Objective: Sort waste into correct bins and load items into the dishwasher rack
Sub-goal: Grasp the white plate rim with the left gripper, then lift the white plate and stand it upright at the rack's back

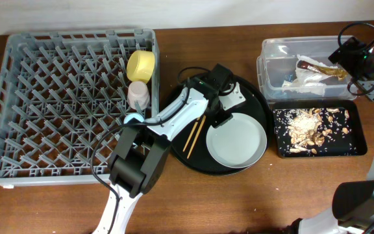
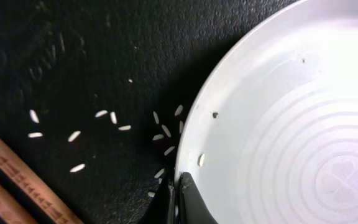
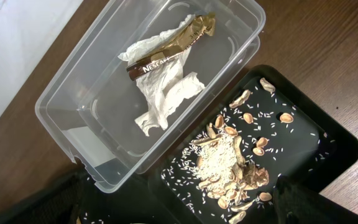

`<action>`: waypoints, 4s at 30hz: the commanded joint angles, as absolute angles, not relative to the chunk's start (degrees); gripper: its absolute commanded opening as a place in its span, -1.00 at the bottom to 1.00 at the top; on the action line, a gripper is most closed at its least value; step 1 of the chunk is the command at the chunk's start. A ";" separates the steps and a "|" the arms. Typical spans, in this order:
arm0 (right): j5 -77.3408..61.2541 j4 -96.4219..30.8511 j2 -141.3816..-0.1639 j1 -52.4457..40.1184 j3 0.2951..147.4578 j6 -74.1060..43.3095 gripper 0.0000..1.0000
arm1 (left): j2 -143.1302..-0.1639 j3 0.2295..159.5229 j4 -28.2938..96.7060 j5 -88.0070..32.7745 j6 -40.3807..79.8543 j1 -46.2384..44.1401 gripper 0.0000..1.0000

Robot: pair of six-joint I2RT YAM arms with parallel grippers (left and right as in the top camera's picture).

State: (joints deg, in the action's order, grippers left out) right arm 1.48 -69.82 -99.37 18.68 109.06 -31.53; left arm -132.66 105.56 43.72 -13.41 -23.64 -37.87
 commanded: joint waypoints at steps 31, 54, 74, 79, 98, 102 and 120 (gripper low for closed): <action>1.78 -69.69 -99.48 18.76 109.23 -31.77 0.97 | -147.02 165.05 76.90 51.92 -0.67 -7.81 -1.00; 1.78 -69.69 -99.48 18.76 109.23 -31.77 0.97 | -137.95 164.99 83.35 -6.28 -13.17 -17.80 0.47; 1.78 -69.69 -99.48 18.76 109.23 -31.77 0.97 | -165.34 164.51 84.36 -6.20 -17.69 -30.61 0.28; 1.78 -69.69 -99.48 18.76 109.23 -31.77 0.97 | -165.97 164.51 84.51 -6.26 -17.65 -30.83 -0.73; 1.78 -69.69 -99.48 18.76 109.23 -31.77 0.97 | -137.73 179.57 96.73 9.52 -6.20 -16.49 -0.99; 1.78 -69.67 -99.48 18.76 109.23 -31.79 0.97 | -137.64 175.02 96.73 9.52 -5.67 -8.93 -0.99; 1.78 -69.69 -99.48 18.76 109.23 -31.79 0.97 | -137.62 159.33 93.51 1.98 -4.58 -6.74 -0.02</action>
